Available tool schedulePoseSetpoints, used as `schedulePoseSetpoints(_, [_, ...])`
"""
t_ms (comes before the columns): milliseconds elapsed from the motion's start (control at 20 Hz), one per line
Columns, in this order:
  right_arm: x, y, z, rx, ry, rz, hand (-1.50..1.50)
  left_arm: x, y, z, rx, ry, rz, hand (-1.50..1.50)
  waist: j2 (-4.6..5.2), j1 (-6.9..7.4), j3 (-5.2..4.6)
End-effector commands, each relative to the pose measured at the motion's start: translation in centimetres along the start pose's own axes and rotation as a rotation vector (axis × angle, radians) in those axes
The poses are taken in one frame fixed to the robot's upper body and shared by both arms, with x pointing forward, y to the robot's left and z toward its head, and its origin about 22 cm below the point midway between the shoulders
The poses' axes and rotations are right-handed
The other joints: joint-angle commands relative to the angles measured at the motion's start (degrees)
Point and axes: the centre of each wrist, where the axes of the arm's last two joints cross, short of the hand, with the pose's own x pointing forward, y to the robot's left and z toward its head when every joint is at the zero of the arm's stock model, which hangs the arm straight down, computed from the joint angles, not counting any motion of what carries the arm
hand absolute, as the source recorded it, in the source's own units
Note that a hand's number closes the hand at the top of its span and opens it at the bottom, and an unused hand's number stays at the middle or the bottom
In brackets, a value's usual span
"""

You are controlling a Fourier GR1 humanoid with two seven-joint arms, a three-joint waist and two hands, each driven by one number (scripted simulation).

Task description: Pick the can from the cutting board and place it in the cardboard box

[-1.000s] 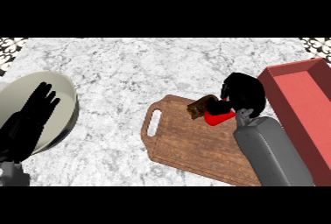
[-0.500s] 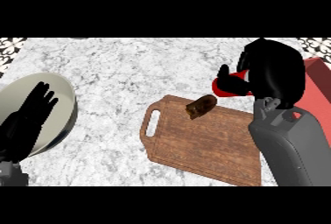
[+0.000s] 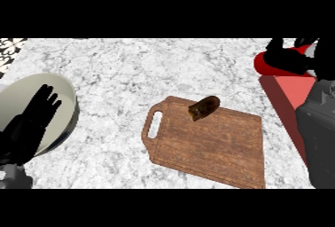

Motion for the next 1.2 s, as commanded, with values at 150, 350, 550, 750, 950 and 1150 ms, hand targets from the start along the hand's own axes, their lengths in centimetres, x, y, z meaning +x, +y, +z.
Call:
schedulePoseSetpoints(150, [-3.8,-1.1,-3.8,0.018,0.121,0.103,1.50,0.0,0.1,0.1,-0.003,0.009,0.009,0.00,0.11,0.23,0.01])
schedulePoseSetpoints(350, [-6.1,0.0,-4.9,0.021,0.106,0.090,1.50,-1.0,-1.0,0.9,0.015,0.006,0.002,0.00,0.14,0.36,0.02])
schedulePoseSetpoints(550, [-9.5,0.4,-5.1,0.016,0.074,0.086,1.50,-1.5,0.1,0.2,-0.004,0.019,-0.006,0.00,0.11,0.05,0.01])
schedulePoseSetpoints(750, [-11.1,4.6,-7.7,0.030,0.101,0.084,1.50,-0.5,0.0,-0.2,-0.009,0.010,0.004,0.00,0.24,0.52,0.02])
schedulePoseSetpoints(950, [-13.4,6.9,-5.4,0.102,0.100,0.038,1.50,-0.5,-0.3,0.0,0.008,0.003,0.004,0.00,0.15,0.20,0.02])
schedulePoseSetpoints(1150, [-16.4,8.9,-7.8,0.272,0.190,-0.011,1.50,0.2,1.0,2.5,-0.017,-0.009,-0.002,0.00,0.15,1.12,0.05])
